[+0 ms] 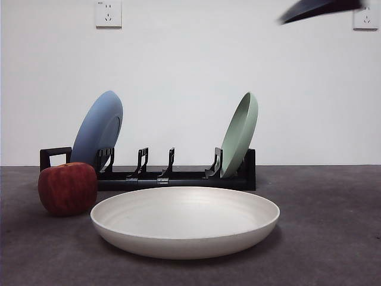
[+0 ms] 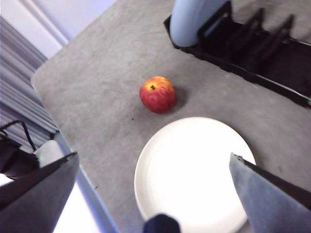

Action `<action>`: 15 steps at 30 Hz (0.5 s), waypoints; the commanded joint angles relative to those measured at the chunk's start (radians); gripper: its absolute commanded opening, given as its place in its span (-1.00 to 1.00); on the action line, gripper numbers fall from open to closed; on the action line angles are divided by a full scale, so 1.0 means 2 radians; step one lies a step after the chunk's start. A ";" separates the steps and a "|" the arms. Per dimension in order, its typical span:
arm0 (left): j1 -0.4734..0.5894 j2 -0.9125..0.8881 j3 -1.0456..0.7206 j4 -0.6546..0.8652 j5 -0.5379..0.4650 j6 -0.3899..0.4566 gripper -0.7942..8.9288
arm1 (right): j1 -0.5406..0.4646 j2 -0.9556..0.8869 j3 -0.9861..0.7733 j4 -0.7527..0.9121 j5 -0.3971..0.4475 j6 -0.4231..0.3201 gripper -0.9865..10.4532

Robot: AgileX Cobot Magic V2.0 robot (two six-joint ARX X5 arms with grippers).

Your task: Take the yellow plate from the plate rack,put the plate on the table,take the apple from the table,put the apple in the plate

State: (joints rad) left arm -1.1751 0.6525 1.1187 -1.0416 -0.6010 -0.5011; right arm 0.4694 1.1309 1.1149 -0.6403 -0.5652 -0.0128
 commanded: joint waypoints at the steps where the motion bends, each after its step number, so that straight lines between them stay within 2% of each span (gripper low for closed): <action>1: -0.002 -0.001 -0.002 -0.005 -0.012 -0.029 -0.85 | 0.045 0.048 0.009 0.041 0.031 0.007 0.16; 7: -0.003 -0.009 -0.002 -0.020 -0.016 -0.030 -0.85 | 0.110 0.180 0.083 0.061 0.078 0.004 0.17; 13: -0.003 -0.015 -0.002 -0.050 -0.015 -0.034 -0.85 | 0.145 0.308 0.202 0.051 0.097 0.001 0.18; 15: -0.003 -0.019 -0.002 -0.056 -0.015 -0.033 -0.85 | 0.156 0.349 0.246 0.041 0.113 0.000 0.26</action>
State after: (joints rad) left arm -1.1793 0.6224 1.1187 -1.1507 -0.6262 -0.5591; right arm 0.7723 1.7954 1.5791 -0.5579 -0.3458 -0.0116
